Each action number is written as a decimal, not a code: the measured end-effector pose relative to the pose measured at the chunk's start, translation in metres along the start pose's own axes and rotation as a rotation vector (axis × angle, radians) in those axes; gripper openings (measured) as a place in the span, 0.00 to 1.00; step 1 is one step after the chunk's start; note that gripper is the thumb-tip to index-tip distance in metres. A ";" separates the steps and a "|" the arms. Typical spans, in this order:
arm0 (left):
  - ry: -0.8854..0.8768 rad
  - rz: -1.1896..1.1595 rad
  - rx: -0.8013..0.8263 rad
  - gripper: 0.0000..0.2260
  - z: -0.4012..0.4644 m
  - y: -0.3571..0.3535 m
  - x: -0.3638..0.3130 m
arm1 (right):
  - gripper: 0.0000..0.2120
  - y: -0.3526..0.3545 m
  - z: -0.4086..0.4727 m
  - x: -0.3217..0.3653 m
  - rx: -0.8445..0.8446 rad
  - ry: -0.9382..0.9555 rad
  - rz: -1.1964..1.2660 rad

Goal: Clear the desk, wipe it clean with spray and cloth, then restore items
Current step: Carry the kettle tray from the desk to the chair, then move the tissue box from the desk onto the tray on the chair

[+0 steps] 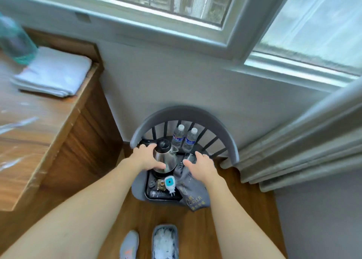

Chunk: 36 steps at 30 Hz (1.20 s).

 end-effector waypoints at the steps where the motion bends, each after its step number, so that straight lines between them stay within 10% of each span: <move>1: -0.019 0.028 -0.010 0.48 -0.010 0.013 -0.004 | 0.37 0.007 -0.011 0.007 -0.005 -0.002 -0.008; 12: -0.051 0.325 -0.098 0.37 -0.147 0.083 -0.002 | 0.37 0.049 -0.107 0.080 -0.045 0.105 -0.106; 36: 0.168 0.081 -0.336 0.38 -0.315 0.212 0.204 | 0.40 0.025 -0.218 0.343 -0.030 0.453 -0.279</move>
Point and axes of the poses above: each hand's wrist, its own z-axis towards the middle knuckle, its own y-axis out of the back of the hand, x = y × z, the point moved 3 cm from there along z, towards the middle knuckle, and after that the axes turned 7 degrees about -z, right-handed, at the moved point
